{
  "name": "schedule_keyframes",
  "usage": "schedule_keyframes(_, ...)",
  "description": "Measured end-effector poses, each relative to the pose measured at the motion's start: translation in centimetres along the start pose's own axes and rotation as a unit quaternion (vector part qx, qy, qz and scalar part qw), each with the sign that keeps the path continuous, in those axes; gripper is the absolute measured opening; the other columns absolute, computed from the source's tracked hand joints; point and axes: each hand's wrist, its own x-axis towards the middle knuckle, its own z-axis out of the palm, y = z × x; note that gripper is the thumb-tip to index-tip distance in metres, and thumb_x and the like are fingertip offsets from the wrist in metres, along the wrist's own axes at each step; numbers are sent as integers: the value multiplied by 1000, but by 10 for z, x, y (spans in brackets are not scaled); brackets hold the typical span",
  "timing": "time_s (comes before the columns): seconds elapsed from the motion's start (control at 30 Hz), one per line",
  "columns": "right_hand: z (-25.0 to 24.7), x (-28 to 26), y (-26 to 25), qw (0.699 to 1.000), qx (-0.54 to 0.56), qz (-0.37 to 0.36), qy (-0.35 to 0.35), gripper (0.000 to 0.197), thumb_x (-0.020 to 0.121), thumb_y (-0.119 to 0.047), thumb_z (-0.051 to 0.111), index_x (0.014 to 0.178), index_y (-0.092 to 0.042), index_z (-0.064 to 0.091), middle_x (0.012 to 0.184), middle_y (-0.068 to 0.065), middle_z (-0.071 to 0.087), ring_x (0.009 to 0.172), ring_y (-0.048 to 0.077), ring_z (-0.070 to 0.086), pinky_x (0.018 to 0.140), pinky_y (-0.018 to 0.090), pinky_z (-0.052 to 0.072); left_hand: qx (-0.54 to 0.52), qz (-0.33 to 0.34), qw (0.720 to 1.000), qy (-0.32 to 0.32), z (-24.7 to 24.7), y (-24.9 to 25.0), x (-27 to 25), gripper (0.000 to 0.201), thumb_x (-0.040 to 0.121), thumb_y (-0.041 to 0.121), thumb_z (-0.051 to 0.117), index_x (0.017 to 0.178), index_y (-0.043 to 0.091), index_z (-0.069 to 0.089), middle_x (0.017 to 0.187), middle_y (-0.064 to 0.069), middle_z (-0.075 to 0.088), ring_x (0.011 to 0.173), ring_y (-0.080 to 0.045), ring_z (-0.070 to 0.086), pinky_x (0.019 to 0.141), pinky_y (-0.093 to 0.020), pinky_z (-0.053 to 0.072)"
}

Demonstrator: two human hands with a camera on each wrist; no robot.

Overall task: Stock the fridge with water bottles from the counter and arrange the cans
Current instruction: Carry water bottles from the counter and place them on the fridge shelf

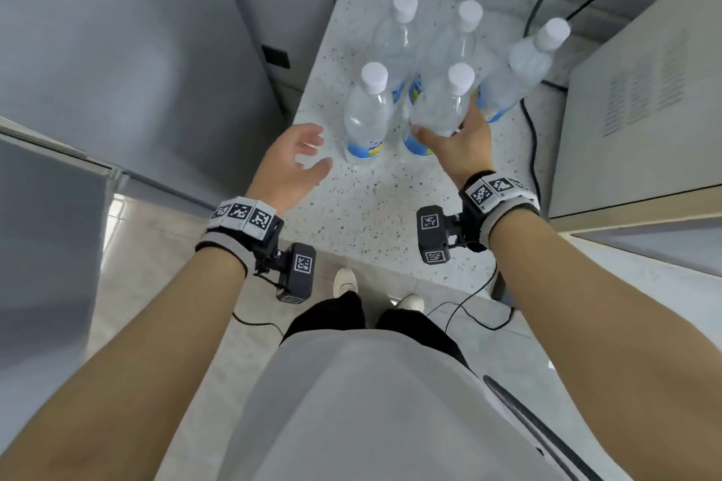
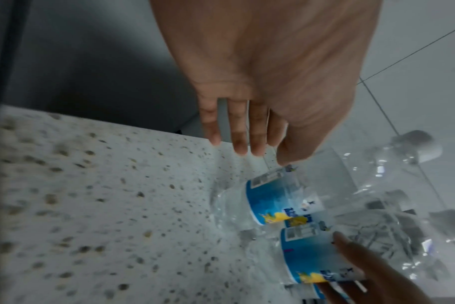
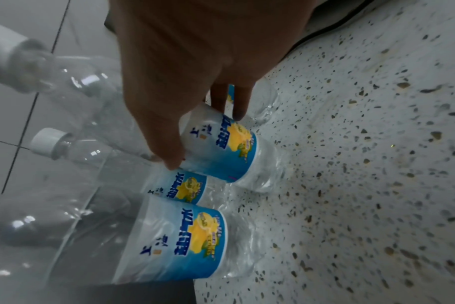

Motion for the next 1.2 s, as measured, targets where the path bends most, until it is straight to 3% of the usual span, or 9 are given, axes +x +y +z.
schedule_keyframes(0.1,-10,-12,-4,999,48,1,17,60,70,-31,85,122,-17,60,112,-5,71,104,10,67,92,37,57,-47,28,998,-23,11,13,26,87,76,30,82,143,32,28,148,8,34,132,-12,40,107,-31,39)
schedule_keyframes(0.2,-25,-24,-9,998,64,-6,26,54,70,-31,84,117,-18,62,111,-4,72,103,12,69,91,43,58,-98,35,994,-35,34,21,50,103,64,36,88,143,29,24,147,3,34,134,-15,39,112,-41,40)
schedule_keyframes(0.33,-41,-41,-15,997,70,-20,39,54,74,-24,84,121,-18,58,113,-3,70,105,12,68,90,36,58,-126,-15,992,-6,68,21,61,88,55,42,84,132,22,44,130,0,56,119,-13,56,97,-31,51)
schedule_keyframes(0.47,-54,-53,-18,996,68,-34,39,45,76,-15,84,108,-30,56,106,-6,68,98,6,67,84,25,57,-105,-15,994,32,75,25,62,70,62,38,81,124,17,56,117,0,66,108,-13,63,89,-28,53)
schedule_keyframes(0.6,-62,-59,-17,997,67,-46,19,47,75,-19,84,113,-21,57,110,1,69,101,14,67,86,31,59,-103,24,994,32,67,42,42,59,70,28,85,122,18,60,114,2,68,106,-10,65,89,-25,54)
schedule_keyframes(0.77,-63,-67,-21,993,94,-69,-33,47,72,-18,83,113,-19,59,111,7,69,104,22,67,89,41,58,-186,27,979,81,57,80,-13,47,63,27,85,106,25,66,105,3,73,98,-10,70,84,-29,59)
schedule_keyframes(0.93,-58,-79,-31,981,127,-105,-105,42,72,-18,82,101,-34,56,108,2,70,100,16,68,92,40,57,-278,-36,944,172,53,91,-69,37,61,24,77,97,22,68,83,8,74,82,-13,73,71,-27,57)
schedule_keyframes(1.1,-42,-101,-18,954,217,-87,-189,45,66,-24,81,106,-25,58,109,6,70,101,20,69,94,42,56,-316,-157,902,250,63,60,-142,33,56,27,81,86,21,70,83,-6,73,77,-26,71,81,-45,60)
schedule_keyframes(1.2,-27,-124,-6,939,220,-59,-256,45,65,-24,81,104,-22,59,103,3,69,95,19,68,91,42,57,-330,-215,872,291,77,39,-193,23,70,16,78,91,18,69,82,-9,72,75,-27,71,79,-43,59)
